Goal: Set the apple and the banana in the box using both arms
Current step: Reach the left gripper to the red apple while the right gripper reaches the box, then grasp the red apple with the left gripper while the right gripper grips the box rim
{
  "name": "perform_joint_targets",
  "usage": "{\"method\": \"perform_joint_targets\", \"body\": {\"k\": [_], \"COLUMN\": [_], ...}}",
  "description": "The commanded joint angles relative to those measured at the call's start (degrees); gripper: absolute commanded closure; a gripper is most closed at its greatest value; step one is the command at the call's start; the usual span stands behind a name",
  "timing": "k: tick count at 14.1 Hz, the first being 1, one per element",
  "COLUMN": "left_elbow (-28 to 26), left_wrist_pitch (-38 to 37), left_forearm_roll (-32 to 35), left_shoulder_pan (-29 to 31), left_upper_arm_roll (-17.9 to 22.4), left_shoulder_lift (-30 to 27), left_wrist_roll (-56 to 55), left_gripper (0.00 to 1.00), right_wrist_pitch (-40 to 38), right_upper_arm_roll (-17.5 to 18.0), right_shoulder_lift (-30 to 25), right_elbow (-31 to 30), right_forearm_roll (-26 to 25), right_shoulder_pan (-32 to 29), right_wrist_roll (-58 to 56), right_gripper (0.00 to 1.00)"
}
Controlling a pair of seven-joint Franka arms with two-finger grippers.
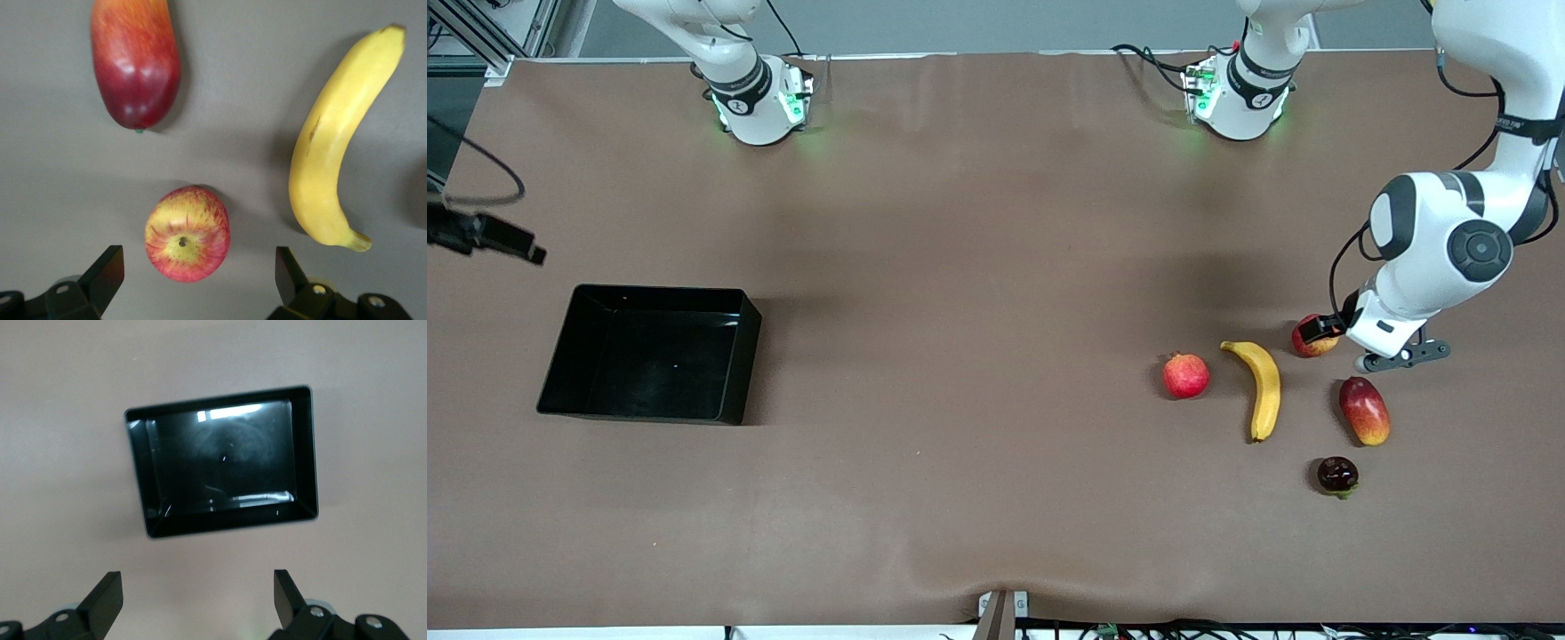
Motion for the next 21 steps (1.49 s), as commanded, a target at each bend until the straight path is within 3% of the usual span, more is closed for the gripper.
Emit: {"method": "perform_joint_targets", "body": {"k": [1,5,10,11,14,18,19,20,21], "left_elbow": [0.27,0.62,0.79,0.79,0.97,2.72,4.03,5.87,8.33], "left_wrist_pitch": [0.88,0.88,0.88,0.88,0.70,-0.87,-2.97,-6.03,-10.16], "left_forearm_roll": [1.78,4.59,4.95,5.04,5.04,5.04,5.04,5.04,5.04], "left_shoulder_pan": [0.65,0.73,0.91,0.91,0.82,0.74,0.74,0.56,0.30], "left_upper_arm_roll": [-0.58,-0.49,-0.23,-0.23,-0.23,-0.32,-0.49,-0.75,-0.84], "left_shoulder_lift": [2.19,4.39,5.89,5.98,6.33,5.19,4.23,3.52,2.56], "left_wrist_roll": [0.73,0.64,0.64,0.64,0.46,0.20,0.29,0.29,0.11], "left_gripper": [0.00,0.00,0.00,0.14,0.97,1.00,1.00,1.00,1.00], "right_wrist_pitch": [4.97,13.58,30.90,32.13,35.13,36.54,36.54,36.45,36.45], "right_upper_arm_roll": [0.65,0.65,0.73,0.73,0.73,0.82,0.82,0.82,0.82], "right_shoulder_lift": [7.25,14.38,18.08,19.13,23.52,26.69,27.22,27.57,27.58], "right_elbow": [1.09,0.13,-9.27,-10.15,-10.69,-10.77,-10.77,-10.77,-10.77], "right_forearm_roll": [-1.30,-3.41,-3.41,-3.41,-3.32,-3.23,-3.23,-2.71,-2.53], "right_shoulder_pan": [-4.40,-10.10,-13.81,-13.81,-14.43,-15.66,-15.57,-15.66,-15.75], "right_wrist_roll": [-0.49,-10.14,-15.79,-15.79,-18.33,-23.33,-24.83,-24.76,-24.84], "right_gripper": [0.00,0.00,0.00,0.00,0.00,0.00,0.66,1.00,1.00]}}
